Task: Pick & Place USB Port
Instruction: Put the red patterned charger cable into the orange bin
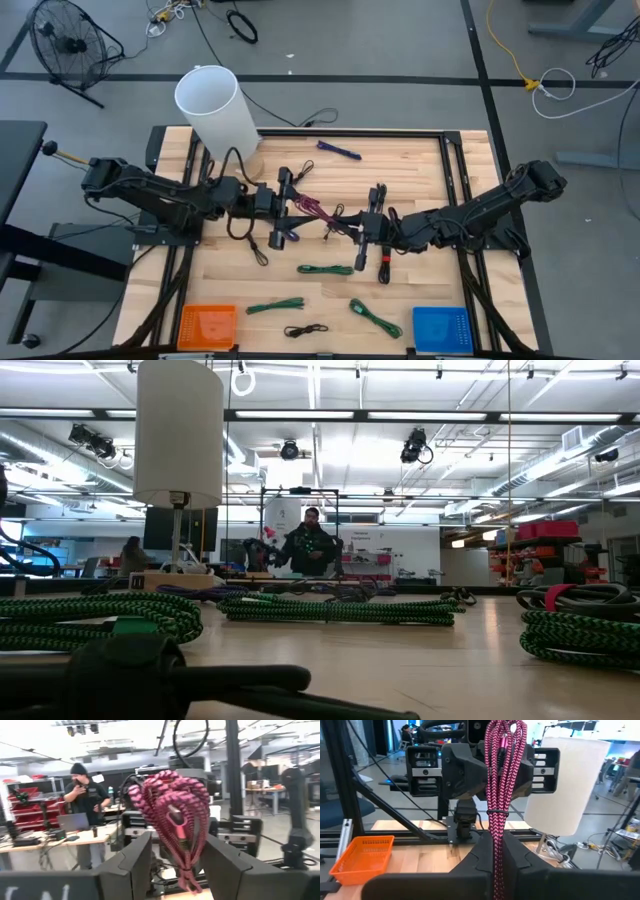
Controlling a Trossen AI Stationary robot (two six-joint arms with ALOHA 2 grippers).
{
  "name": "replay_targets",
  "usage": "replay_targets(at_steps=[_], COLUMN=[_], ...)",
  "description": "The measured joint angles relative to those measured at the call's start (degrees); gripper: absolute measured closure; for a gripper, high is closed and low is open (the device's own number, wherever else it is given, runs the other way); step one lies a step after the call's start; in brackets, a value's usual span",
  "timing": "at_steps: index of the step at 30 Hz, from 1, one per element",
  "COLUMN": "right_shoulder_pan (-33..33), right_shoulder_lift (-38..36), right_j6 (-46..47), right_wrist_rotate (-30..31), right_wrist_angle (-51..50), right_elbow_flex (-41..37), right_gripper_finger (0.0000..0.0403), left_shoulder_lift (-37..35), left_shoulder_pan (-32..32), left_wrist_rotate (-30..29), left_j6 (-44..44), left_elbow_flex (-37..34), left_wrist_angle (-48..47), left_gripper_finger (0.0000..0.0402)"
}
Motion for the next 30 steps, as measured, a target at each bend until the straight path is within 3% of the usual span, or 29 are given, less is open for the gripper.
replay_targets(at_steps=[6, 17, 25, 30], right_shoulder_pan=[0.0, 0.0, 0.0, -0.1], right_shoulder_lift=[0.0, 0.1, 0.0, 0.0], right_j6=[0.0, 0.0, -0.1, -0.1], right_wrist_rotate=[-0.1, 0.4, 7.1, 7.6], right_wrist_angle=[-0.4, -3.1, -4.3, -5.6], right_elbow_flex=[0.0, -0.2, 0.0, 0.0], right_gripper_finger=[0.0394, 0.0371, 0.0293, 0.0256], left_shoulder_lift=[-0.1, -1.9, -10.9, -19.4], left_shoulder_pan=[0.0, -1.6, -8.3, -16.3], left_wrist_rotate=[2.6, -1.0, -13.6, -13.7], left_j6=[4.3, 4.1, 3.5, -10.0], left_elbow_flex=[0.0, 0.2, 0.0, -0.1], left_wrist_angle=[-0.7, -10.2, -30.9, -48.4], left_gripper_finger=[0.0378, 0.0381, 0.0383, 0.0383])
